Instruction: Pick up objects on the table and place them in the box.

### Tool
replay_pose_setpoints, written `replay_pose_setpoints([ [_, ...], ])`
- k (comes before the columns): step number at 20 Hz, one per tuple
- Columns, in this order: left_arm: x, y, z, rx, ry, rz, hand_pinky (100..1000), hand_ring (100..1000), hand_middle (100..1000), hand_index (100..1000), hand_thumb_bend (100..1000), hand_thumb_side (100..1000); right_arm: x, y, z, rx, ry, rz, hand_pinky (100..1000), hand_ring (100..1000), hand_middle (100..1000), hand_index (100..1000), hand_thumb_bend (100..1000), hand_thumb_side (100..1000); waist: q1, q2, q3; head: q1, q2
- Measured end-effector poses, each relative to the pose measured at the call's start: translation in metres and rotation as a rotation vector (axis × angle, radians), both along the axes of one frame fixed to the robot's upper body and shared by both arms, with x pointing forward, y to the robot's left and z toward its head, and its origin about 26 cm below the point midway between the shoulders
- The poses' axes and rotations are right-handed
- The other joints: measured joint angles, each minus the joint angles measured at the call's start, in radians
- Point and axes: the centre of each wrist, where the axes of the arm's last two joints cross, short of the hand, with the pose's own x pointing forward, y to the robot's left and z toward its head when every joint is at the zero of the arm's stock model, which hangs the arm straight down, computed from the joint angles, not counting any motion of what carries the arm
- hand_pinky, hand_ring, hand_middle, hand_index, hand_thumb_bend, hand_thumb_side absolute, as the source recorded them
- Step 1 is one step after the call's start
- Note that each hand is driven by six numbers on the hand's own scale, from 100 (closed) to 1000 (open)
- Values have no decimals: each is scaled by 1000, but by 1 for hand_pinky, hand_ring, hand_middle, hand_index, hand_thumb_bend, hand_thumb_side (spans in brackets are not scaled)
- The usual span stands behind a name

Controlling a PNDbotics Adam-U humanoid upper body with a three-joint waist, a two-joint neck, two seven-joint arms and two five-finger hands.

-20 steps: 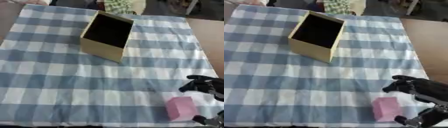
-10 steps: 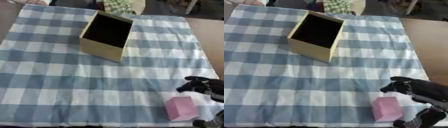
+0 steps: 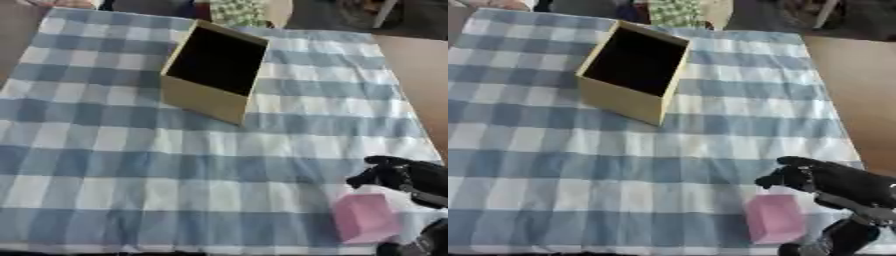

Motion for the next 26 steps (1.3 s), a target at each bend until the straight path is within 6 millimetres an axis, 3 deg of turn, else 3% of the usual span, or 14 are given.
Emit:
replay_pose_setpoints([
  [5,0,-1,0,-6,1,-3,471,591,570,701,220,876,-2,1,-4,-23,20,-18,962,749,629,925,496,744,0,3,0,0,0],
  [15,0,-1,0,-7,1,-3,469,591,570,700,219,878,-4,2,-7,-78,22,-82,949,742,626,924,495,756,0,8,1,0,-3],
  [20,0,-1,-1,-7,1,-5,469,591,569,700,218,879,-4,3,-8,-80,22,-104,897,665,545,861,332,639,1,12,2,0,-8],
  [21,0,-1,-1,-7,2,-5,469,591,569,700,218,879,-4,3,-8,-78,22,-105,897,665,545,861,332,639,1,12,3,0,-9],
  [23,0,-1,-1,-7,2,-5,469,591,569,699,218,880,-4,4,-9,-71,24,-105,865,600,487,762,227,579,1,12,4,0,-9],
  [26,0,-2,-1,-7,3,-8,469,592,570,699,219,881,-4,4,-9,-52,32,-104,854,577,465,705,150,526,1,12,5,0,-9],
])
